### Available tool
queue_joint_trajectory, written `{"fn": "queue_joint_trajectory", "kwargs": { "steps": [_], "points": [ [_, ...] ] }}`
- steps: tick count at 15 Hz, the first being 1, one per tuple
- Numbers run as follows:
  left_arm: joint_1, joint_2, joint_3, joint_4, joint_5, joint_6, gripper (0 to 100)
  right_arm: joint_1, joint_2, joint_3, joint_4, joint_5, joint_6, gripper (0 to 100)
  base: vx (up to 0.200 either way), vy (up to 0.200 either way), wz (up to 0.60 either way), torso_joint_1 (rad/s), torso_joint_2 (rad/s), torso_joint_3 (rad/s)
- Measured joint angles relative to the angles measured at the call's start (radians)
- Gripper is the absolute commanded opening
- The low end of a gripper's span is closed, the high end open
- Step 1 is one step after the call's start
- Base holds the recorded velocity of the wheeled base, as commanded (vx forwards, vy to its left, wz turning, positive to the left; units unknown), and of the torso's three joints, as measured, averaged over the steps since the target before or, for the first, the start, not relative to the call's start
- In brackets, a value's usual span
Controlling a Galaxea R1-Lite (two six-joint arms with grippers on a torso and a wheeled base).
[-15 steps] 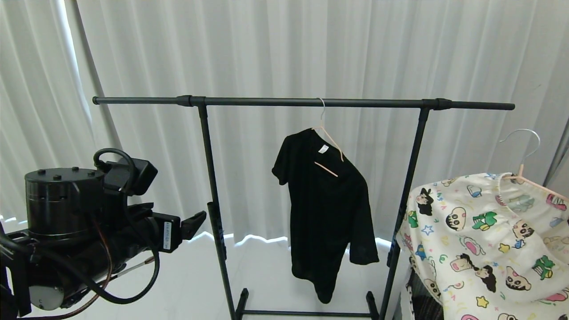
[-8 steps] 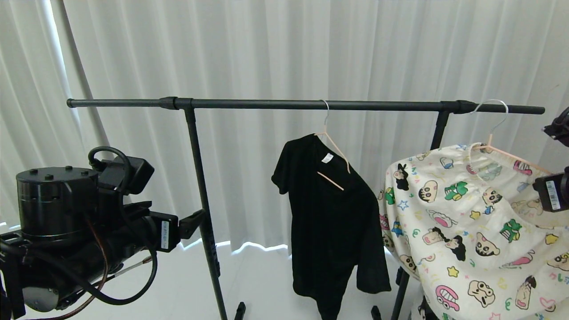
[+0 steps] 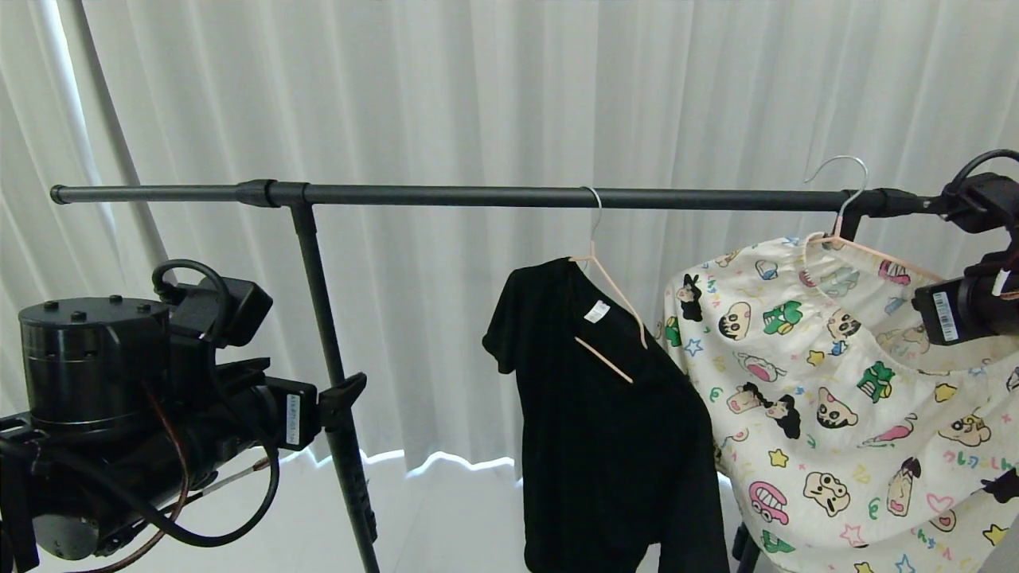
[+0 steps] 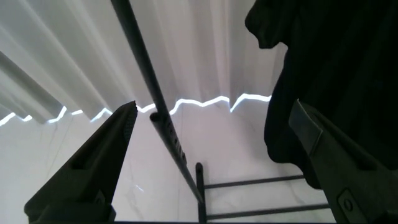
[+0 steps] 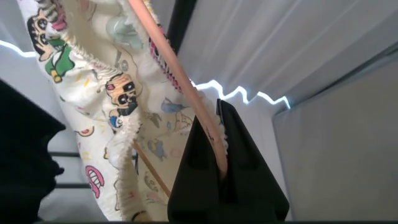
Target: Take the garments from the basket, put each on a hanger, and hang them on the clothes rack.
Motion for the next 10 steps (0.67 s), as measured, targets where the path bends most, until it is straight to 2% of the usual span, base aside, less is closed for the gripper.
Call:
{"fn": "queue_joint_trajectory", "kwargs": {
  "steps": [6,10],
  "points": [
    [-0.037,0.0,0.004,0.0,0.0,0.004,100,-0.003,0.033,-0.028,-0.004,-0.002,0.0,0,0.0,0.0,0.0,0.0,0.0,0.0],
    [-0.046,0.001,0.004,0.0,0.001,0.002,100,0.003,0.1,-0.069,-0.003,-0.041,-0.002,0,0.0,0.0,0.0,0.0,0.0,0.0]
  ]
}}
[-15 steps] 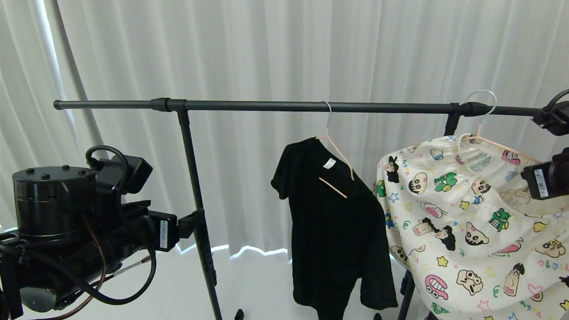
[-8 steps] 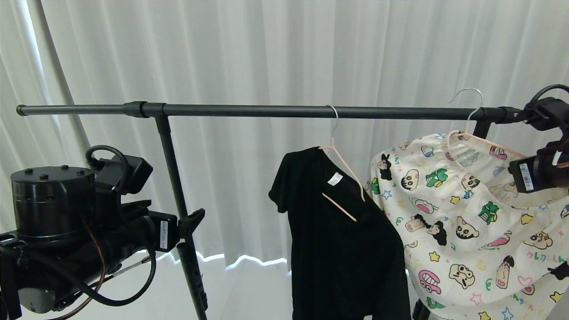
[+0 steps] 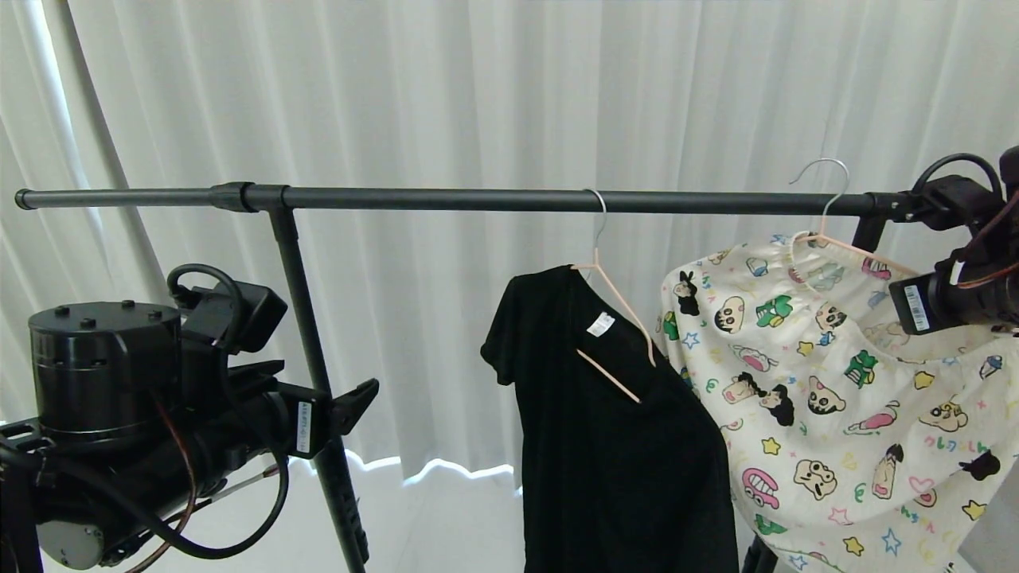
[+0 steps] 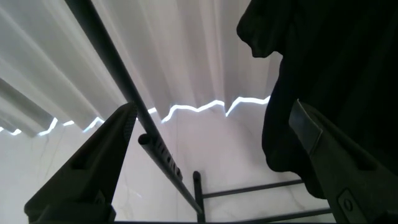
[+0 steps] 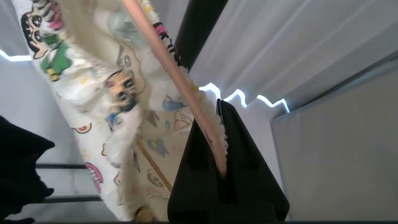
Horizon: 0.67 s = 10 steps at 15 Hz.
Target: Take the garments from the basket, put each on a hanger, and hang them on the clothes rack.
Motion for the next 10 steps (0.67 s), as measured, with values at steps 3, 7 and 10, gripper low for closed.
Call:
{"fn": "queue_joint_trajectory", "kwargs": {
  "steps": [3,7,10],
  "points": [
    [-0.004,0.0,0.002,0.0,0.0,0.0,100,0.004,0.049,-0.032,0.001,-0.037,0.0,0,0.0,0.0,0.0,0.0,0.0,0.0],
    [-0.005,0.0,0.002,0.0,0.001,-0.001,100,0.052,0.069,-0.035,0.02,-0.056,-0.001,0,0.0,0.0,0.0,0.0,0.0,0.0],
    [-0.004,-0.001,0.002,0.0,0.001,-0.001,100,0.091,0.066,-0.026,0.026,-0.082,0.0,0,0.0,0.0,0.0,0.0,0.0,0.0]
  ]
}}
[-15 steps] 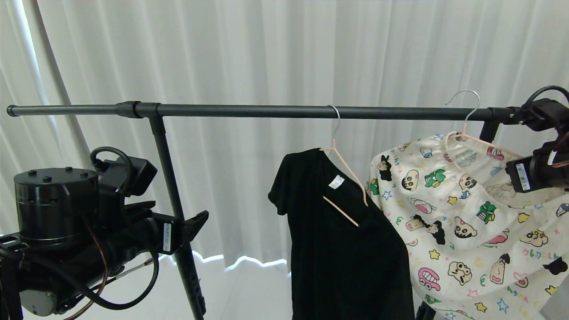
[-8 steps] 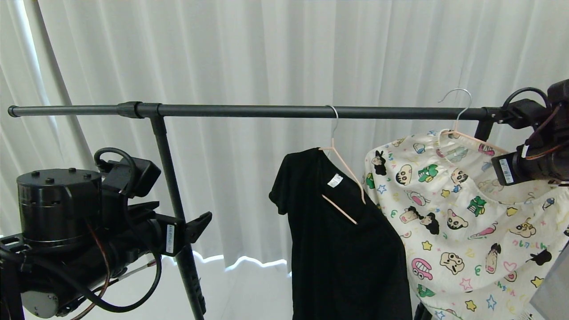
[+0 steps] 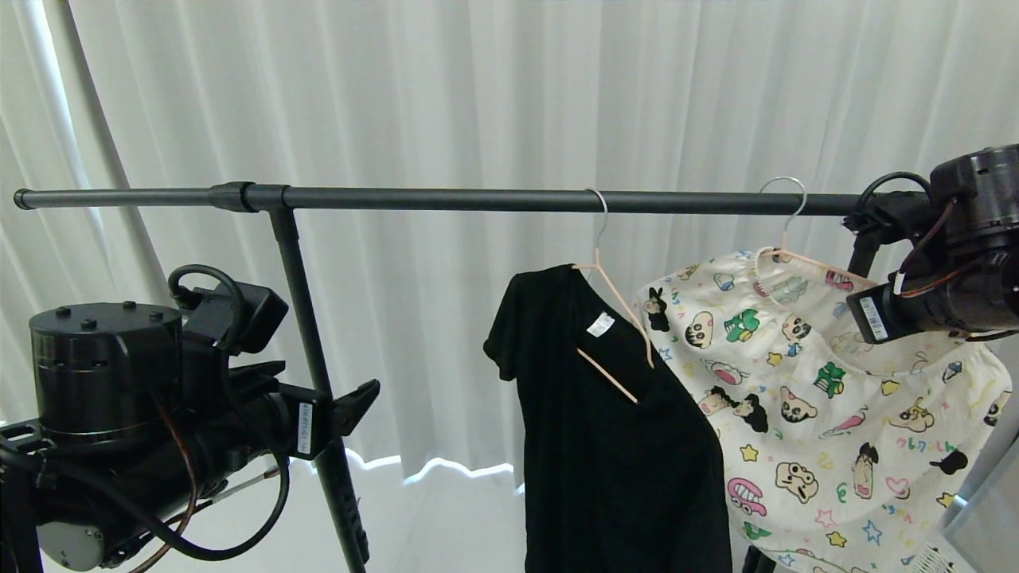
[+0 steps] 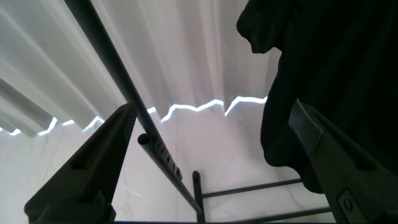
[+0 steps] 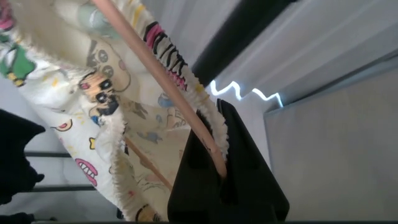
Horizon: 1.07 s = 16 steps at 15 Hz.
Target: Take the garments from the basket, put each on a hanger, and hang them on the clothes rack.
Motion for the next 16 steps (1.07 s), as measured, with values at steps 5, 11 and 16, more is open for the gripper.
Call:
{"fn": "queue_joint_trajectory", "kwargs": {
  "steps": [5,11,16],
  "points": [
    [0.0,0.0,-0.002,0.0,0.0,0.0,100,0.016,-0.019,0.018,0.0,-0.001,0.0,0,0.0,0.0,0.0,0.0,0.0,0.0],
    [0.006,-0.001,-0.002,0.0,0.037,0.0,100,0.035,-0.119,0.039,0.07,0.014,0.007,100,0.0,0.0,0.0,0.0,0.0,0.0],
    [0.008,0.0,0.001,0.0,0.06,0.0,100,0.032,-0.277,-0.033,0.334,0.123,0.054,100,-0.12,0.0,0.0,0.003,0.0,0.0]
  ]
}}
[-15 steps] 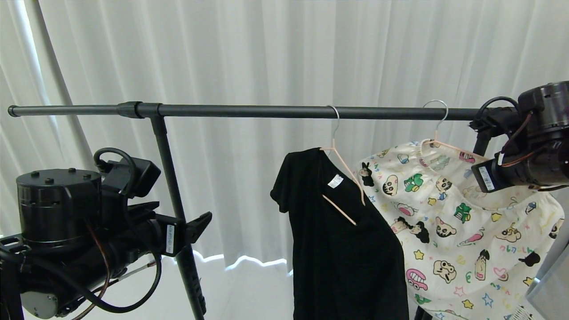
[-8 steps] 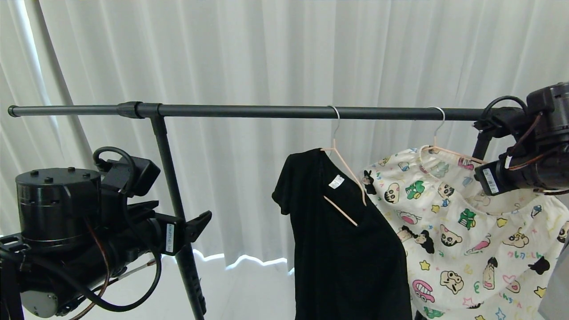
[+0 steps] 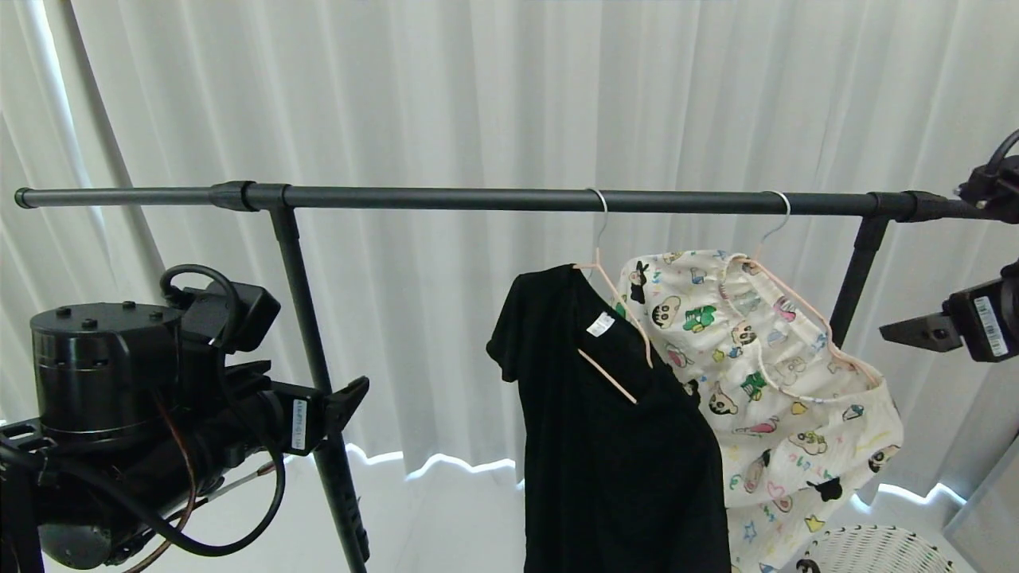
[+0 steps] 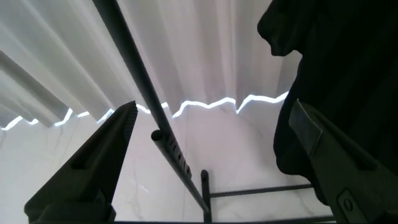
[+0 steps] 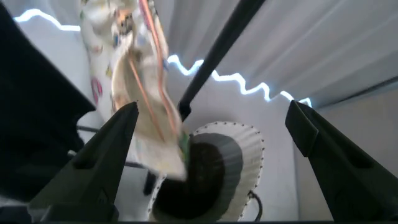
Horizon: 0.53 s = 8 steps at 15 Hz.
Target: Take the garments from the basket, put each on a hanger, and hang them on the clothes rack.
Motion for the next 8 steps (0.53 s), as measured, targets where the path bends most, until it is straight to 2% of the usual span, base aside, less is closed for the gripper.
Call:
{"fn": "queue_joint_trajectory", "kwargs": {
  "steps": [3,6,8],
  "points": [
    [0.01,-0.002,0.002,-0.001,0.001,-0.001,100,-0.027,-0.062,0.005,0.046,-0.046,-0.051,100,-0.2,0.0,0.0,-0.004,0.0,0.005],
    [0.03,-0.02,0.018,0.0,0.002,0.001,100,-0.061,-0.096,0.053,0.047,-0.125,-0.072,100,-0.2,0.0,0.0,-0.001,0.0,0.004],
    [0.057,-0.032,0.023,0.001,0.002,0.007,100,-0.082,-0.114,0.073,0.047,-0.143,-0.074,100,-0.2,0.0,0.0,0.005,0.0,0.005]
  ]
}}
